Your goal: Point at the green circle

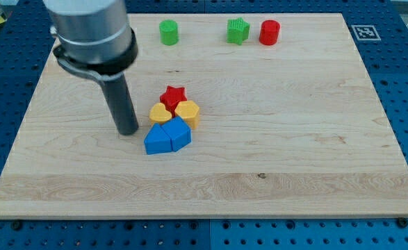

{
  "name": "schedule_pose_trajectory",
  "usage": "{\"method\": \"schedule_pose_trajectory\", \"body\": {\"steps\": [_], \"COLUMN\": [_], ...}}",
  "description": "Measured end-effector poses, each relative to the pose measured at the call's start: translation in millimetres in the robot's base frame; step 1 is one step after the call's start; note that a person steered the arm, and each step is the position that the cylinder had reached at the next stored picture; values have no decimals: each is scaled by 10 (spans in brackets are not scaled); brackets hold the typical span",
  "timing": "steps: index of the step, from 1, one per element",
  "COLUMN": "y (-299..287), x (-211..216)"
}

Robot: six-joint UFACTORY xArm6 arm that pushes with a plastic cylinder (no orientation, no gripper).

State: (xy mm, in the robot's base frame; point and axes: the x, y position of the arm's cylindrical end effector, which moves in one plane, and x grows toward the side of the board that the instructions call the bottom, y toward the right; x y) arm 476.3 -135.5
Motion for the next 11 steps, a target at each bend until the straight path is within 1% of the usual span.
{"method": "schedule_pose_trajectory", "body": {"steps": [1, 2, 3, 4, 6, 7, 9, 10, 11], "y": [-306, -651, -803, -815, -756, -495, -405, 39, 247], "x": [-378, -883, -1358, -1795, -2458, -2843, -2849, -2844, -2650]}}
